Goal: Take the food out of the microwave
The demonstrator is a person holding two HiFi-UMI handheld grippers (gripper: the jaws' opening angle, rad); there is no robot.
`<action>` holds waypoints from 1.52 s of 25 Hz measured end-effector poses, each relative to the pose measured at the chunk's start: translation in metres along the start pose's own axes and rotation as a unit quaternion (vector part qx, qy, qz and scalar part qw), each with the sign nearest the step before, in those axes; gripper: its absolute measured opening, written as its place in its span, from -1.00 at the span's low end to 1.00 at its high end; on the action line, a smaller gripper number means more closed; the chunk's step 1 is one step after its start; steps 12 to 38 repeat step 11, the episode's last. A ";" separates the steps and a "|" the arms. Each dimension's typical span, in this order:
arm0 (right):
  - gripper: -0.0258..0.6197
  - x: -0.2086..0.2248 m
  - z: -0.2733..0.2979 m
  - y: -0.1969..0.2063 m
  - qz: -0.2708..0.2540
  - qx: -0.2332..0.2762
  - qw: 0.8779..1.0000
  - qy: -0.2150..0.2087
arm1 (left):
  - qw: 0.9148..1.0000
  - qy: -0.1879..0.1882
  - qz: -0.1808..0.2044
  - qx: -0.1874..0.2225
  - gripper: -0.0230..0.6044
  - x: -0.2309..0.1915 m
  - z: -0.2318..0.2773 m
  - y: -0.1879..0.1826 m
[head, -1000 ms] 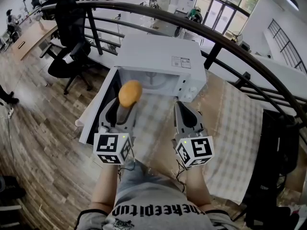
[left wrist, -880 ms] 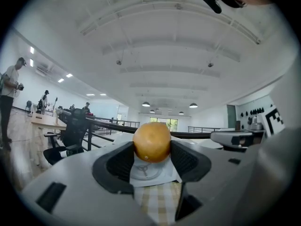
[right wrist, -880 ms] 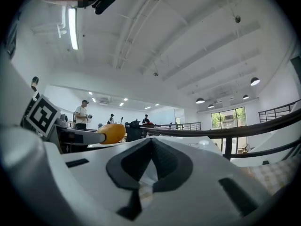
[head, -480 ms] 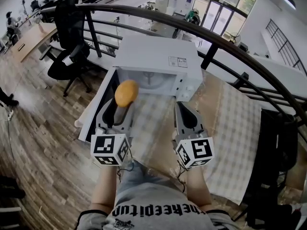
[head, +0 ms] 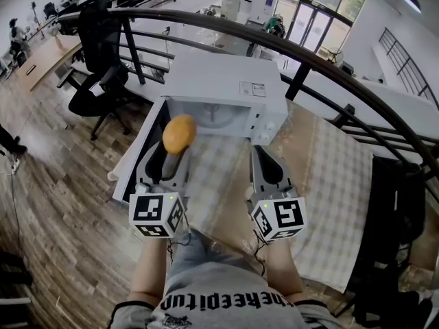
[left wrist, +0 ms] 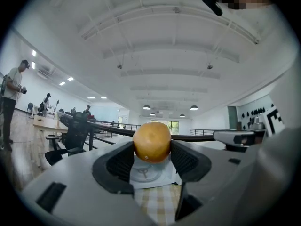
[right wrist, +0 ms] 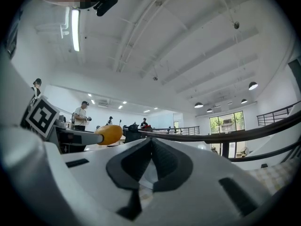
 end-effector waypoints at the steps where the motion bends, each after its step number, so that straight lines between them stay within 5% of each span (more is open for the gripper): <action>1: -0.90 0.000 0.000 0.001 0.000 0.001 1.000 0.001 | 1.000 -0.001 0.000 0.001 -0.15 0.000 0.000 0.000; 38: -0.91 0.002 -0.005 -0.001 0.000 0.004 1.000 0.004 | 1.000 -0.003 -0.004 0.008 -0.15 0.002 -0.004 0.001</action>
Point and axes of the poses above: the fingertips, and each gripper's own axes: z forward along the fingers, x to its right, y out of its underside, the point moved 10 cm from there along -z, backward along the fingers, and after that the axes turned 1 degree about -y, right-handed, at the moved point
